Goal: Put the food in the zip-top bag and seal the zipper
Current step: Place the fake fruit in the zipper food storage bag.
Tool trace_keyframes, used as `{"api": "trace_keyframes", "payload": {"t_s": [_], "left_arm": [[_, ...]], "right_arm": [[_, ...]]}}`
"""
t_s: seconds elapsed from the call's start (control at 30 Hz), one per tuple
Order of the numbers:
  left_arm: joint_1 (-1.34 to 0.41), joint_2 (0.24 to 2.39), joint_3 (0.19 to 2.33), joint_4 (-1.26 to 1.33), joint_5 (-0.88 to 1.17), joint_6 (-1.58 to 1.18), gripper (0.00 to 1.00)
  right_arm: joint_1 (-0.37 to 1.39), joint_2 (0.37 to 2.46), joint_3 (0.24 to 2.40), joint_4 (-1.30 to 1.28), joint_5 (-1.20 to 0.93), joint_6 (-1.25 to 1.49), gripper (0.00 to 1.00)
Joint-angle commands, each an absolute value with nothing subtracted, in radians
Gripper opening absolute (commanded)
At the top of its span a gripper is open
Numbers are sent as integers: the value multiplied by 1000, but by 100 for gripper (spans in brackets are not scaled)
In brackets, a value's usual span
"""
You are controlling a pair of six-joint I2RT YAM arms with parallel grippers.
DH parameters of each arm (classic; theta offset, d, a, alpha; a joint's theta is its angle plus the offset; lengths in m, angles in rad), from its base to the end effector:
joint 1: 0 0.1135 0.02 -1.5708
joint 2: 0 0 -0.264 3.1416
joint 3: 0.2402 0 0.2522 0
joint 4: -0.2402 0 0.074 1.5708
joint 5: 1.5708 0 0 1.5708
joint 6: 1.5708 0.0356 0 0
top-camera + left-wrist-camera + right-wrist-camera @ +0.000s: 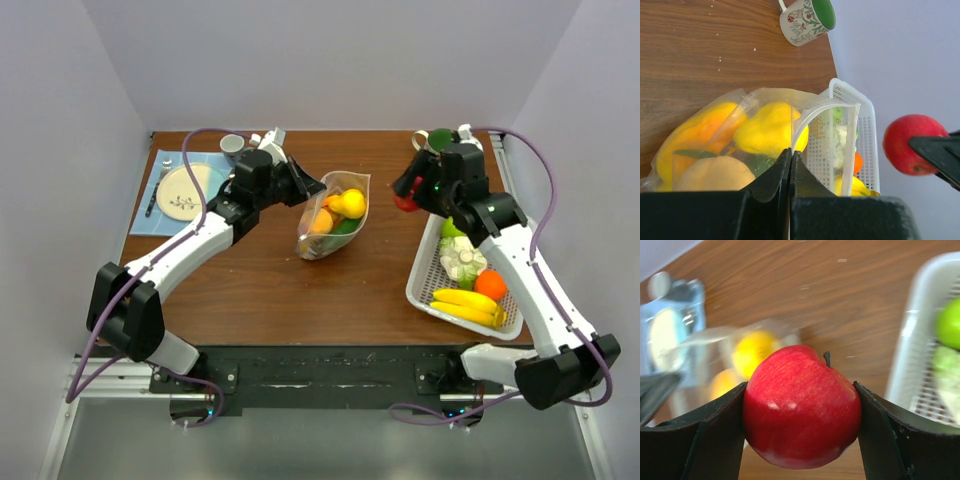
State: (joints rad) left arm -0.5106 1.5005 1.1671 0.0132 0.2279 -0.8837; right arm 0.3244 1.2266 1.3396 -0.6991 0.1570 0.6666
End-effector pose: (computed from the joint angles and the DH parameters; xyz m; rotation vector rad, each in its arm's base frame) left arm 0.3064 -0.1809 0.3192 -0.2138 2.0464 -1.1304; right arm 0.2468 0.0771 0.3889 0.4607 2.1273 0.4042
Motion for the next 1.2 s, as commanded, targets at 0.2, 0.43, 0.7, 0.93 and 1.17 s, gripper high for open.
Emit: {"api": "trace_keyframes", "payload": {"t_s": [0.2,0.43,0.7,0.93,1.17], "left_arm": [[-506,1459,1192,75,222,-916,0],[-506,1440,1197,66,215,-916,0],[-505,1434,1192,64,212,-914,0],[-505,1437,1192,72,215,-916,0],[-506,1440,1192,74,219,-914,0]], "right_arm": [[719,1368,1534,-683,336,753,48],[761,1525,1586,-712,423,761,71],[764,1557,1683,-759,420,729,99],[762,1502,1678,-847,550,706,99],[718,1491,1597,-850,583,686,79]]}}
